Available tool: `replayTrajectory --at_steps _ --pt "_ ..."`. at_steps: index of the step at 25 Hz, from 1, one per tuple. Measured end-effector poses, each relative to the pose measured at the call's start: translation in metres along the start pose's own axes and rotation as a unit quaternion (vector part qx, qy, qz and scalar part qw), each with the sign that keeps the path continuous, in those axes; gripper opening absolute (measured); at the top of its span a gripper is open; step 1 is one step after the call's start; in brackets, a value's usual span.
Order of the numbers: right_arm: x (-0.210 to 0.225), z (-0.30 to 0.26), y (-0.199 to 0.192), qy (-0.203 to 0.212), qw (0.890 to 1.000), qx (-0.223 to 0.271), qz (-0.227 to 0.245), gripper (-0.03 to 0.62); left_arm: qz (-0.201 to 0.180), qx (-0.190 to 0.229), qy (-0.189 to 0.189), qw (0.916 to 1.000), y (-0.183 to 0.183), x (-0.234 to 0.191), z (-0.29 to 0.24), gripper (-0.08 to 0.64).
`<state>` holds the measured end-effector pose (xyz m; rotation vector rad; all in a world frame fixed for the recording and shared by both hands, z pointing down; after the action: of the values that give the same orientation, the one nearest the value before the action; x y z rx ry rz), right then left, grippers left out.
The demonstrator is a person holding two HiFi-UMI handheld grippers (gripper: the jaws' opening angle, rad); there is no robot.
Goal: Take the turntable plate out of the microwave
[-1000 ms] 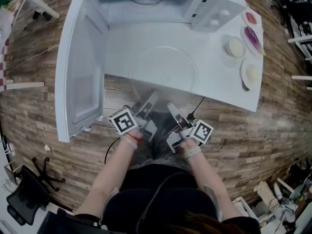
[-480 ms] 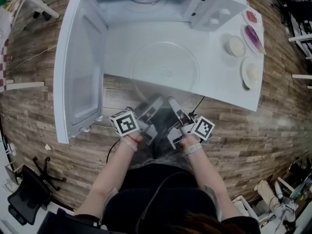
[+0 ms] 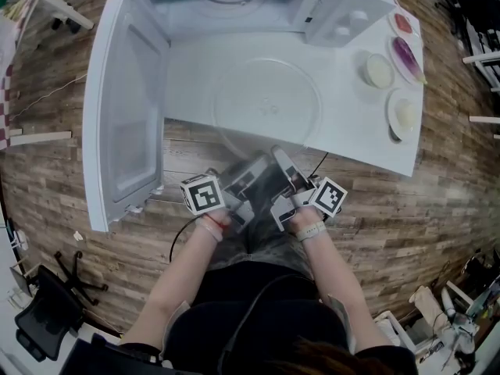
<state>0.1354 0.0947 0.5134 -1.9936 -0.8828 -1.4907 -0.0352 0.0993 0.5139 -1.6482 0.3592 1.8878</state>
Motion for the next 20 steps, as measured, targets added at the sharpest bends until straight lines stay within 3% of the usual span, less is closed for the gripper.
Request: replayTrajectory --at_steps 4,11,20 --pt "0.000 -0.001 0.000 0.003 1.000 0.000 -0.004 0.046 0.014 0.008 0.007 0.9999 0.000 -0.002 0.002 0.078" --pt "0.000 -0.001 0.001 0.007 1.000 -0.004 0.000 0.046 0.077 0.037 0.004 0.9963 -0.007 -0.003 0.003 0.063" --pt "-0.001 0.004 0.001 0.008 1.000 -0.016 0.018 0.049 0.104 0.066 0.011 0.9923 -0.010 0.000 0.001 0.054"
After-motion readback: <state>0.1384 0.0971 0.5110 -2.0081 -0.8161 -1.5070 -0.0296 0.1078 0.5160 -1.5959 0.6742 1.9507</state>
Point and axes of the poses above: the fingertips, and each gripper's own axes: z backward along the fingers, x to its right, y out of its top, the point moved 9 cm from there along z, backward along the fingers, and after that the axes turned 12 degrees about -y, right-handed, at the moved point
